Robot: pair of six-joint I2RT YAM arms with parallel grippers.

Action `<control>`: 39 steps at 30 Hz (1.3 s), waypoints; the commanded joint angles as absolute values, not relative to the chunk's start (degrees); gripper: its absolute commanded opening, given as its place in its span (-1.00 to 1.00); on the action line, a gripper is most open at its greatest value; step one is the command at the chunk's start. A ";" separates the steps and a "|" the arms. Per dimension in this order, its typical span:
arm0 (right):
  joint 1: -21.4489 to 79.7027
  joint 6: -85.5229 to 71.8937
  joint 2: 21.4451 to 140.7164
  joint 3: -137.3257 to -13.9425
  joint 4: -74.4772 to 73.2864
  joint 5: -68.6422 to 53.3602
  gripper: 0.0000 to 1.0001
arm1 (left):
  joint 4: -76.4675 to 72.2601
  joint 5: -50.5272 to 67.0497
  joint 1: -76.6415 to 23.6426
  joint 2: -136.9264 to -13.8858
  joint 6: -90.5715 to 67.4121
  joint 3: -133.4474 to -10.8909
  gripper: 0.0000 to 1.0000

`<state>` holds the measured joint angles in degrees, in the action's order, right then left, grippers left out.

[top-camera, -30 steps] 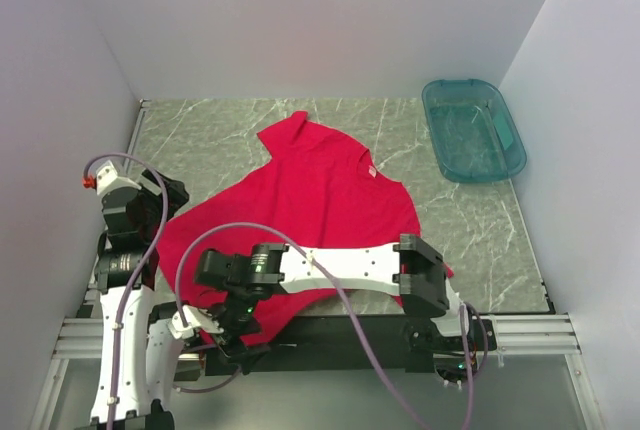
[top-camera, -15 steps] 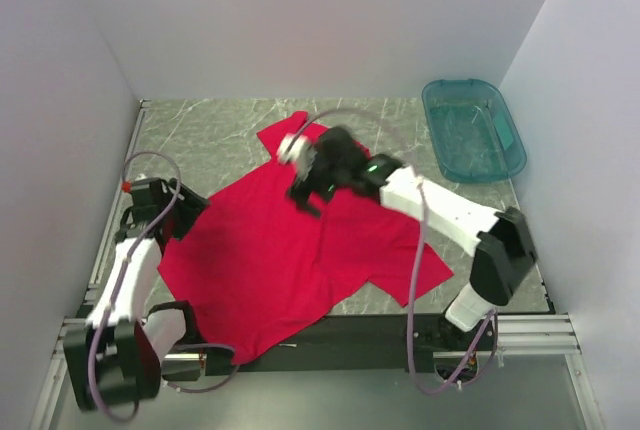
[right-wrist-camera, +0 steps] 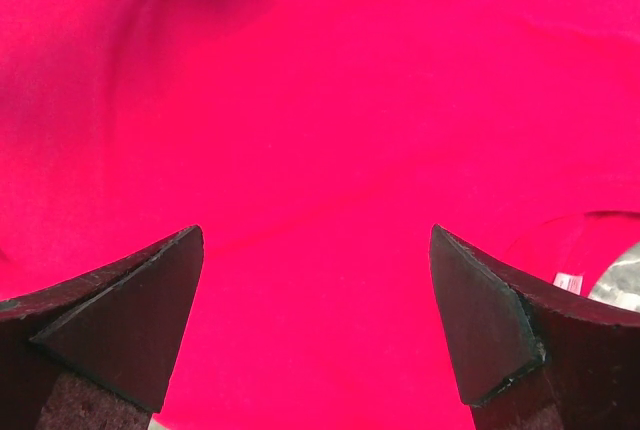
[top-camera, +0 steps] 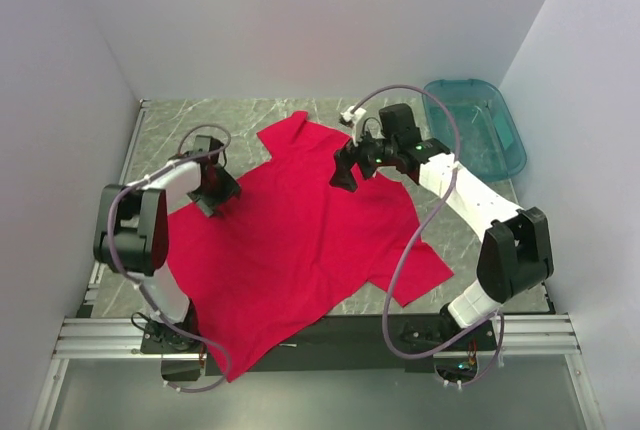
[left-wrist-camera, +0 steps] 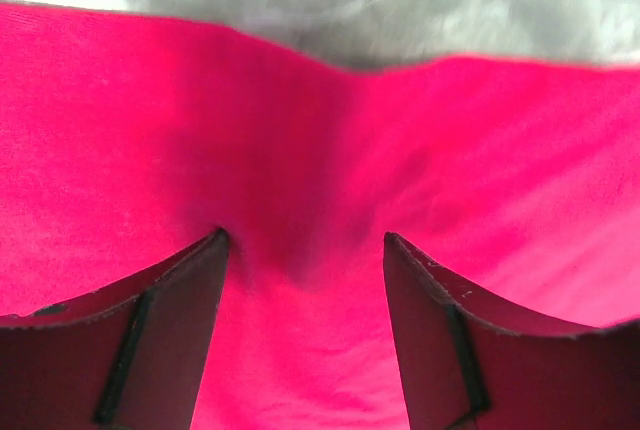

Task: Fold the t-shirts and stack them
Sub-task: Flatten the tshirt out

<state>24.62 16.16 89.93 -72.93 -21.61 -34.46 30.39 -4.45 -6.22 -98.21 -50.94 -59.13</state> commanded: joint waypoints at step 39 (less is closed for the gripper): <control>14.68 -8.79 135.62 -115.67 -36.30 -8.78 0.40 | 25.13 2.19 1.93 -75.51 -36.04 -56.63 0.63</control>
